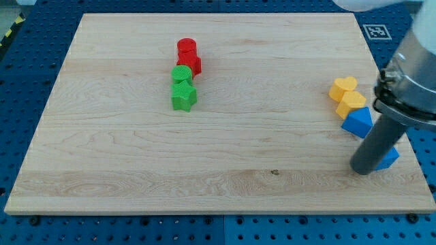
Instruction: Move the blue cube towards the bottom of the blue triangle
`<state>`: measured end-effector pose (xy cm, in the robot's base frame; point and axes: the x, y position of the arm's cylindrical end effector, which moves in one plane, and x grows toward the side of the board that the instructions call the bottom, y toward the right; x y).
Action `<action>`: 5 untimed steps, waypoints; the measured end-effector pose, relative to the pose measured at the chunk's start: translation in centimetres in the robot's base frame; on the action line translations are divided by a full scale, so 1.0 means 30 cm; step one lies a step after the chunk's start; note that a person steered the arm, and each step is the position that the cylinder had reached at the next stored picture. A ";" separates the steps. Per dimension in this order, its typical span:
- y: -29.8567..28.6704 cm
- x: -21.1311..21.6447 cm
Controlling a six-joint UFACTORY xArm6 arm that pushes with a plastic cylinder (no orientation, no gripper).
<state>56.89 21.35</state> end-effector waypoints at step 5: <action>0.148 -0.025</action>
